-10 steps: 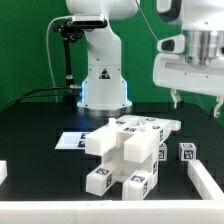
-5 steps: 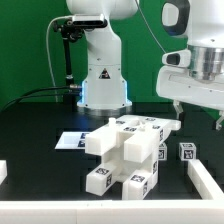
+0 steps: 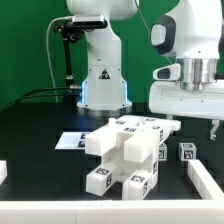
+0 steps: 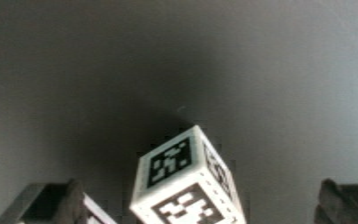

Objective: Assemble chair

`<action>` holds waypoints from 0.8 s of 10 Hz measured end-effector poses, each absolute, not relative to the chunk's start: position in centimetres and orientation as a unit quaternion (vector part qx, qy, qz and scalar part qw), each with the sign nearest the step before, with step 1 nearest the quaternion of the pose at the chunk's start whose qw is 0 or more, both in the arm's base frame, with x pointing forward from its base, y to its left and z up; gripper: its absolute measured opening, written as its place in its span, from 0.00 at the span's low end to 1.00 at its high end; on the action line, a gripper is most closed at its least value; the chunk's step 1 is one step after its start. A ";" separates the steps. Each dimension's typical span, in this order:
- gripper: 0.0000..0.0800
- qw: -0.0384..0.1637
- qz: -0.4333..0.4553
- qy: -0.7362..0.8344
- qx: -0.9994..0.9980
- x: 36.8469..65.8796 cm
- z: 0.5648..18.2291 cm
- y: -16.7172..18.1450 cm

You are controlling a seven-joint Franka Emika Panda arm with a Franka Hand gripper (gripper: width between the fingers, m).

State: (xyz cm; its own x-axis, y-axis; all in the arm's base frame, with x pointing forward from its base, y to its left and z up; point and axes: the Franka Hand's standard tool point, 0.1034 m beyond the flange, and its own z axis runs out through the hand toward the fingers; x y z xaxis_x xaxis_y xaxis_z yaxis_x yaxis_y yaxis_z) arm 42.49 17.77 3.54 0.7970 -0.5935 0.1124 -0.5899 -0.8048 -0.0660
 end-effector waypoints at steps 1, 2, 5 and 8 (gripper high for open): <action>0.81 0.009 -0.060 0.312 -0.948 42.3 3.0 17.7; 0.81 0.008 -0.058 0.315 -0.947 42.4 2.8 17.6; 0.81 0.006 -0.058 0.319 -0.946 43.0 2.2 17.6; 0.81 0.009 -0.061 0.324 -0.944 43.8 2.1 17.8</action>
Offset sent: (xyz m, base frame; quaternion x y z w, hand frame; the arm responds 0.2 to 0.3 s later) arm 0.0152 -0.0060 -0.0062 -0.0163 0.0102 0.0016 0.9998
